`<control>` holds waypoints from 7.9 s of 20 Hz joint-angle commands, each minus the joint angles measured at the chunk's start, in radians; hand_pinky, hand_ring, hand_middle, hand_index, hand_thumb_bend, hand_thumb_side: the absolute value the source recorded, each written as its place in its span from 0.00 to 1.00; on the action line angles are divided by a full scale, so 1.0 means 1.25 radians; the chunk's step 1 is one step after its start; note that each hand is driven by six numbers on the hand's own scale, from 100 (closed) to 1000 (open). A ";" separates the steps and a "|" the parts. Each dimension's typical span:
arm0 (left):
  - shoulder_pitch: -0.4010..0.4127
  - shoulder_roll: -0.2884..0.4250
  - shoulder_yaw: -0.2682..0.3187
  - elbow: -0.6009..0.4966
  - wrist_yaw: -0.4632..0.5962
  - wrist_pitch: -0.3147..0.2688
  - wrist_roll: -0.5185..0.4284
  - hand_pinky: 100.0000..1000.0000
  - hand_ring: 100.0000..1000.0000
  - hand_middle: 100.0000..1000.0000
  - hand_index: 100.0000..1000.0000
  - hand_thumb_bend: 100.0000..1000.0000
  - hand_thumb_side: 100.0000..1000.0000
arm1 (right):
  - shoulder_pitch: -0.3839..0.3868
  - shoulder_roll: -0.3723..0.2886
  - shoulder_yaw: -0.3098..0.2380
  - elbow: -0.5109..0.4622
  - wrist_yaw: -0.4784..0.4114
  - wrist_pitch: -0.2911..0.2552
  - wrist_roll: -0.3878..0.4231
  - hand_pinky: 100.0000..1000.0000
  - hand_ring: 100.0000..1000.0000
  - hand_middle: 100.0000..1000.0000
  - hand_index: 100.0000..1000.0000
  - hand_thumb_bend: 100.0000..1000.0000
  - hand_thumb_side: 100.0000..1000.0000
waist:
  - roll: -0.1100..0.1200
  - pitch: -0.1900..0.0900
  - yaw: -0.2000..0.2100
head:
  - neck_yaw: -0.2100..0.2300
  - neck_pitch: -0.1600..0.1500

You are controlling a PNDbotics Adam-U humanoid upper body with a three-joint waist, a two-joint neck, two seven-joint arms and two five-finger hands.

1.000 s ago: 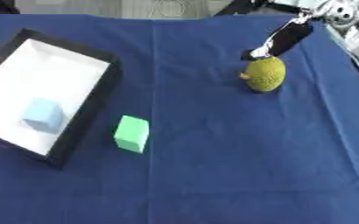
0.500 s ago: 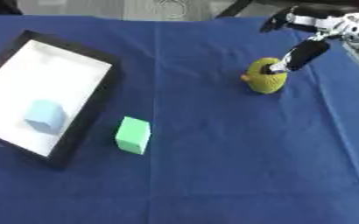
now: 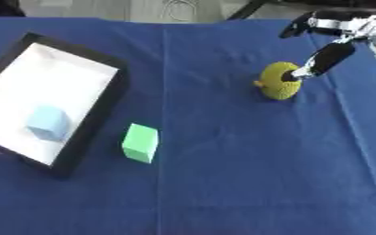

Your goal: Pick up objects on the table and place them in the box.

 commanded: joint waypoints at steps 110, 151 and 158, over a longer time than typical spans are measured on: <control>-0.020 0.000 0.034 -0.024 -0.019 -0.014 0.011 0.65 0.77 0.83 0.86 0.52 0.54 | -0.562 0.754 0.129 0.311 0.382 -0.045 0.030 0.78 0.60 0.35 0.53 0.17 0.00 | 0.000 -0.014 0.088 | -0.114 0.007; 0.036 0.024 0.044 -0.007 -0.020 -0.008 0.023 0.65 0.77 0.83 0.86 0.52 0.53 | -0.427 0.195 0.119 -0.293 -0.081 0.084 0.023 0.89 0.85 0.74 0.84 0.41 0.21 | 0.005 -0.033 0.005 | -0.005 0.032; 0.039 0.022 0.041 -0.004 -0.019 -0.007 0.020 0.65 0.77 0.83 0.85 0.52 0.53 | -0.351 0.186 0.148 -0.396 -0.085 0.127 0.038 0.89 0.86 0.75 0.84 0.37 0.29 | 0.006 -0.035 -0.001 | -0.006 0.031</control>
